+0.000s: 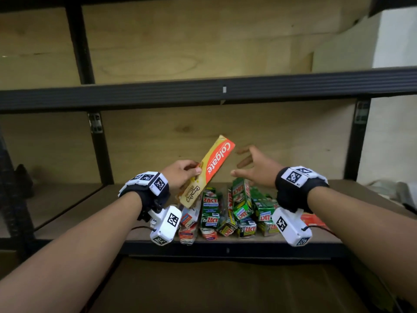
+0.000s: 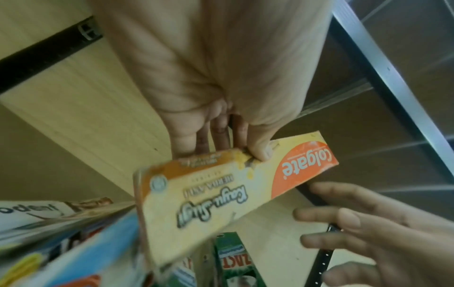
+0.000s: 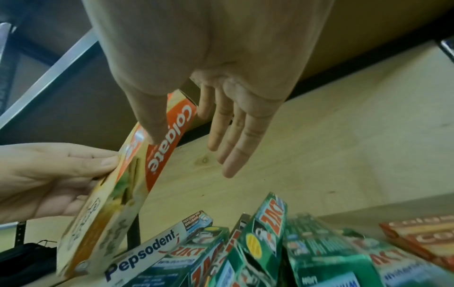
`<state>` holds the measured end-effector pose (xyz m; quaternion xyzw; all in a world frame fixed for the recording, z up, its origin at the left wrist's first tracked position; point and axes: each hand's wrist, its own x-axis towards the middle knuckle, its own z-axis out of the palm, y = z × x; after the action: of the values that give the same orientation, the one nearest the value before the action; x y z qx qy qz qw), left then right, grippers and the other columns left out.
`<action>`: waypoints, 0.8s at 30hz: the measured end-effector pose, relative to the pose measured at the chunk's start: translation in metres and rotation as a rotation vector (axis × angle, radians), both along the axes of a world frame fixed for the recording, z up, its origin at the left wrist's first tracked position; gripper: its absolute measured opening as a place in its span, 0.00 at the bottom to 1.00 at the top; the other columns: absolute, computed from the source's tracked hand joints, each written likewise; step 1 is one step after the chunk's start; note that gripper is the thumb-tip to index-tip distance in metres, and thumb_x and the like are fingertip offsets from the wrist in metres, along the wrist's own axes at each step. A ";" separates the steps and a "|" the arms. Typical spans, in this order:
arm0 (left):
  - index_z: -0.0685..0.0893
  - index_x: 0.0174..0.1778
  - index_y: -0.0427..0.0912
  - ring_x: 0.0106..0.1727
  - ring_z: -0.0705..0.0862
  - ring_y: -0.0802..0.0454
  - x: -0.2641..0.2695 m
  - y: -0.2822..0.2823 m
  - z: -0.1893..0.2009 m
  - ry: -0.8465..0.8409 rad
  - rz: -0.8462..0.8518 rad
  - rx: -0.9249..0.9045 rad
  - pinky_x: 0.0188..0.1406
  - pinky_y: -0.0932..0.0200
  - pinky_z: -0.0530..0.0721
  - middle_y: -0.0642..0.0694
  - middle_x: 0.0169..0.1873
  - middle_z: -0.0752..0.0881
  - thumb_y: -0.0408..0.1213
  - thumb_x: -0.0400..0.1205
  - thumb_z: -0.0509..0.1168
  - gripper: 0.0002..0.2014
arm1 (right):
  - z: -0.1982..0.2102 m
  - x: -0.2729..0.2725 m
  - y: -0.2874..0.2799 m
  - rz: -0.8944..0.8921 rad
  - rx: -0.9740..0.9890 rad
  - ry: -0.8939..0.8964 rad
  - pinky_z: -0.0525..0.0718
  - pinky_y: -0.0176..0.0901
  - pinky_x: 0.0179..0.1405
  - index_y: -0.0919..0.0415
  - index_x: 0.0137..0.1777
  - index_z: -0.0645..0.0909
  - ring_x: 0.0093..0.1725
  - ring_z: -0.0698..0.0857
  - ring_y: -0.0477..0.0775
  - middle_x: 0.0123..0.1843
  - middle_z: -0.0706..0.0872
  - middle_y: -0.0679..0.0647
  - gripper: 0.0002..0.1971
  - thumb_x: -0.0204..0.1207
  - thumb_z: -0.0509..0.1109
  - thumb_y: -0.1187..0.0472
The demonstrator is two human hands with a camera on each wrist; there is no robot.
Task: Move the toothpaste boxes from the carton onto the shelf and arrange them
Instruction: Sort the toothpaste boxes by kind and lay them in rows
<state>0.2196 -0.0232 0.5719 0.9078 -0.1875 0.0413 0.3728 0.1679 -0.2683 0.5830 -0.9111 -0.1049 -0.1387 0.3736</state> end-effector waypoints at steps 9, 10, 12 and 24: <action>0.73 0.70 0.29 0.59 0.87 0.38 -0.016 -0.069 -0.002 0.299 -0.151 -0.705 0.50 0.42 0.89 0.31 0.60 0.85 0.35 0.88 0.61 0.17 | -0.030 -0.007 -0.013 0.156 0.332 0.207 0.92 0.54 0.45 0.54 0.61 0.67 0.55 0.90 0.56 0.60 0.88 0.59 0.25 0.73 0.79 0.55; 0.73 0.70 0.29 0.59 0.87 0.37 -0.017 -0.076 -0.004 0.314 -0.154 -0.759 0.51 0.41 0.89 0.31 0.60 0.85 0.34 0.87 0.62 0.18 | -0.030 -0.007 -0.017 0.157 0.377 0.206 0.92 0.58 0.47 0.54 0.59 0.67 0.55 0.90 0.57 0.60 0.88 0.60 0.23 0.74 0.79 0.57; 0.73 0.71 0.29 0.59 0.87 0.36 -0.018 -0.088 -0.007 0.335 -0.163 -0.869 0.52 0.40 0.89 0.31 0.60 0.86 0.32 0.86 0.63 0.18 | -0.030 -0.009 -0.027 0.153 0.461 0.208 0.89 0.67 0.52 0.56 0.57 0.69 0.56 0.90 0.63 0.59 0.89 0.63 0.20 0.74 0.78 0.62; 0.68 0.78 0.41 0.56 0.89 0.34 -0.013 -0.139 -0.015 0.326 -0.339 -1.043 0.46 0.41 0.90 0.35 0.69 0.80 0.22 0.75 0.72 0.35 | -0.020 -0.047 -0.131 0.083 0.584 0.406 0.91 0.60 0.42 0.58 0.64 0.77 0.44 0.88 0.62 0.50 0.87 0.62 0.10 0.84 0.67 0.62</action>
<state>0.2062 -0.1626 0.5572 0.5555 -0.2255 -0.0726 0.7971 0.1206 -0.3993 0.5629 -0.7699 -0.0213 0.0364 0.6368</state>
